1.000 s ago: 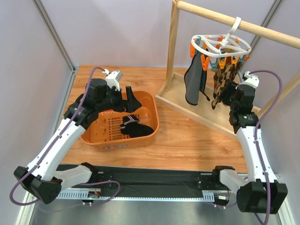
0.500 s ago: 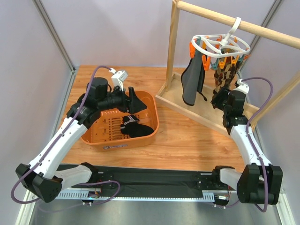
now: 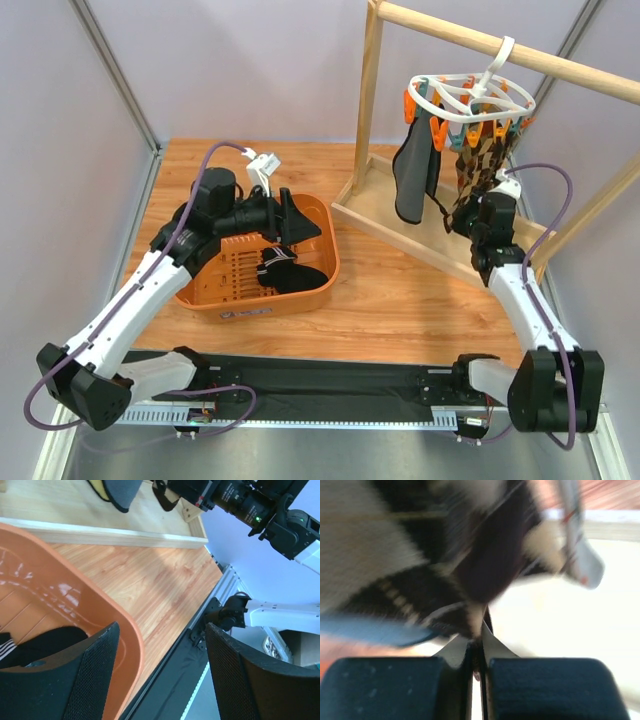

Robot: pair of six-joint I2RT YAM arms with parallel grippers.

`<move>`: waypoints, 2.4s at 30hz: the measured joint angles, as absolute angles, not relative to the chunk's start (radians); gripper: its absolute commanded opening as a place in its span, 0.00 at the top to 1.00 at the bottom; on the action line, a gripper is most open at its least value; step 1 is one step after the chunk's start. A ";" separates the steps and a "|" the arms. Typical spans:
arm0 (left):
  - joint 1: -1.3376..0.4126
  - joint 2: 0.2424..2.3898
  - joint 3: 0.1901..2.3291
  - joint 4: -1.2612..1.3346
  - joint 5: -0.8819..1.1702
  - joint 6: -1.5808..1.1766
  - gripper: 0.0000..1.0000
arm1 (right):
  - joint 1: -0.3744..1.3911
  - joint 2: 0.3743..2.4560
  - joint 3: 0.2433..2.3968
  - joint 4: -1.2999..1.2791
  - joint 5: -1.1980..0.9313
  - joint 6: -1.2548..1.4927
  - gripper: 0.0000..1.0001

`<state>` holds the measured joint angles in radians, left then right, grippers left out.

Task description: Remove the socks clipped to the hanger

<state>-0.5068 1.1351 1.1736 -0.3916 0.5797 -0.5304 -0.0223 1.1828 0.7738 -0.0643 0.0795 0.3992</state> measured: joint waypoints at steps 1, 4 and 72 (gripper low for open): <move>-0.519 1.137 1.174 -0.384 0.577 -0.533 0.24 | -0.006 1.154 0.775 -0.095 0.072 0.403 1.00; -0.561 1.150 1.174 -0.364 0.575 -0.533 0.24 | 0.027 1.040 0.778 -0.188 0.029 0.418 1.00; -0.980 1.771 1.636 -0.044 0.526 -0.552 1.00 | 0.030 0.975 1.542 -0.885 0.130 0.421 0.47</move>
<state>-0.9798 1.7714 1.6363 -0.0444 0.5262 -0.5522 0.0303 0.9749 1.5425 -0.8852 0.1295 0.4206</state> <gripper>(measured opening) 0.019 0.572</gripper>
